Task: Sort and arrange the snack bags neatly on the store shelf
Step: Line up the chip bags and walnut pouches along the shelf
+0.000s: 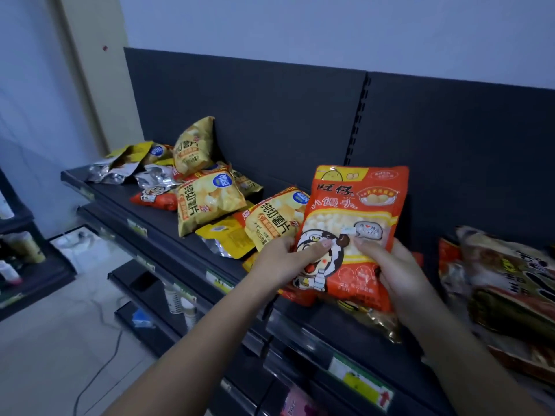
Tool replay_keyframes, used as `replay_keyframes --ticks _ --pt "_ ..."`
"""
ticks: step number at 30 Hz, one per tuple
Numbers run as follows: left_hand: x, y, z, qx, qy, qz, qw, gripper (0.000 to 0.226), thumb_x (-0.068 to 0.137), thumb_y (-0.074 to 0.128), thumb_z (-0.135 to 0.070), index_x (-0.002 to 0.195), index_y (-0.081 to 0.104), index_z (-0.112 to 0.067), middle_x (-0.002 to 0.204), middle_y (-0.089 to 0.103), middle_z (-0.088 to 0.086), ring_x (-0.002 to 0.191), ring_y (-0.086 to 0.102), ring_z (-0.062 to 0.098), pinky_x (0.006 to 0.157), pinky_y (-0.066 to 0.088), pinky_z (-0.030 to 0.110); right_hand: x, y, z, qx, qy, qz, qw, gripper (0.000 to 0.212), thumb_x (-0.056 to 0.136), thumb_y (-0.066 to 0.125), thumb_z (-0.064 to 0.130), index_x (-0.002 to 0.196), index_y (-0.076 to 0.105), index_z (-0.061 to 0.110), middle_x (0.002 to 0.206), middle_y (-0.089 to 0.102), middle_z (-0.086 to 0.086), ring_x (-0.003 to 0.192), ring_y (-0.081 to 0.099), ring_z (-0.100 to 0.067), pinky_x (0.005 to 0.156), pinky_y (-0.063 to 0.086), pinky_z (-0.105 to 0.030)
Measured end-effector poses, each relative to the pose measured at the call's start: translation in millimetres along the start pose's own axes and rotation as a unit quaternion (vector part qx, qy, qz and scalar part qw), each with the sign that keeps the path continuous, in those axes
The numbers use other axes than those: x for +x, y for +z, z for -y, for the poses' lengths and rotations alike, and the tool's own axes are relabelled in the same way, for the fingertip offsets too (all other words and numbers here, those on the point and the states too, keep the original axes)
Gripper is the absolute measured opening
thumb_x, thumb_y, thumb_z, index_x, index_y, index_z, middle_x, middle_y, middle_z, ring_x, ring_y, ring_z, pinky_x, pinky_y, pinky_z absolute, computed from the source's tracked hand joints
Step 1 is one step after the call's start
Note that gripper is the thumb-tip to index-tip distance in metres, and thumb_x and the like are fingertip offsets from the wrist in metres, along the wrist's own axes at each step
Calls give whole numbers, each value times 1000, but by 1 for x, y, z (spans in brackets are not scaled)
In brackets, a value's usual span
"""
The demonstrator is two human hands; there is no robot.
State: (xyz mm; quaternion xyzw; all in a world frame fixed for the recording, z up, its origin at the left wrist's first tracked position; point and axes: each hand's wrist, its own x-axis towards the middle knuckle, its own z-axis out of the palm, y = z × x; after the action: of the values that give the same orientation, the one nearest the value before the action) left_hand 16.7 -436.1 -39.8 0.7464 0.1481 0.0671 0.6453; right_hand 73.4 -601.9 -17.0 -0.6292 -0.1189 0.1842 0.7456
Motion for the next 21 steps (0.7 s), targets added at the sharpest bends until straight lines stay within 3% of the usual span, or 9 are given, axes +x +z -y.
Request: replay_keyframes --ticks 3,6,9,12,15,17,21 --pt "7 -15 20 -6 -10 5 1000 64 66 73 -63 111 66 -19 97 74 -2 84 72 17 80 58 42 7 15 -22 -1 15 -35 999 32 82 69 18 110 59 28 95 73 0 79 72 -21 68 58 -38" --pt "14 -19 27 6 -2 23 1000 80 64 70 -66 129 52 -22 114 68 -2 95 69 16 84 57 41 15 22 -30 -15 30 -59 998 35 82 69 20 114 56 26 98 71 -3 74 72 -21 54 56 -30" --pt "31 -19 26 37 10 37 999 70 80 68 -49 137 37 -22 123 54 -8 108 59 13 92 52 37 32 22 -31 -48 14 -98 994 40 83 69 25 120 53 26 102 68 -1 81 70 -21 57 53 -29" --pt "54 -16 25 54 14 58 997 60 85 66 -43 133 38 -23 117 54 -9 103 58 10 88 53 30 54 16 -35 -66 7 -113 991 45 83 69 31 124 49 27 108 66 0 89 68 -21 66 55 -34" --pt "76 -5 23 72 25 87 993 48 82 70 -43 118 40 -33 114 56 -10 105 58 10 93 51 34 76 8 -33 -101 6 -130 986 43 84 68 31 122 49 27 110 65 0 93 67 -21 76 56 -41" --pt "90 1 21 72 42 100 991 41 86 68 -34 116 40 -34 107 55 -19 98 58 -1 90 52 26 90 2 -29 -130 -9 -137 982 42 85 67 31 123 49 29 112 65 3 96 66 -20 84 54 -46" --pt "115 9 26 103 58 106 987 50 83 70 -38 123 41 -33 119 58 -7 102 59 1 90 53 34 110 -5 -27 -241 -14 -123 963 37 91 58 34 124 44 24 103 61 9 88 64 -14 80 55 -43"
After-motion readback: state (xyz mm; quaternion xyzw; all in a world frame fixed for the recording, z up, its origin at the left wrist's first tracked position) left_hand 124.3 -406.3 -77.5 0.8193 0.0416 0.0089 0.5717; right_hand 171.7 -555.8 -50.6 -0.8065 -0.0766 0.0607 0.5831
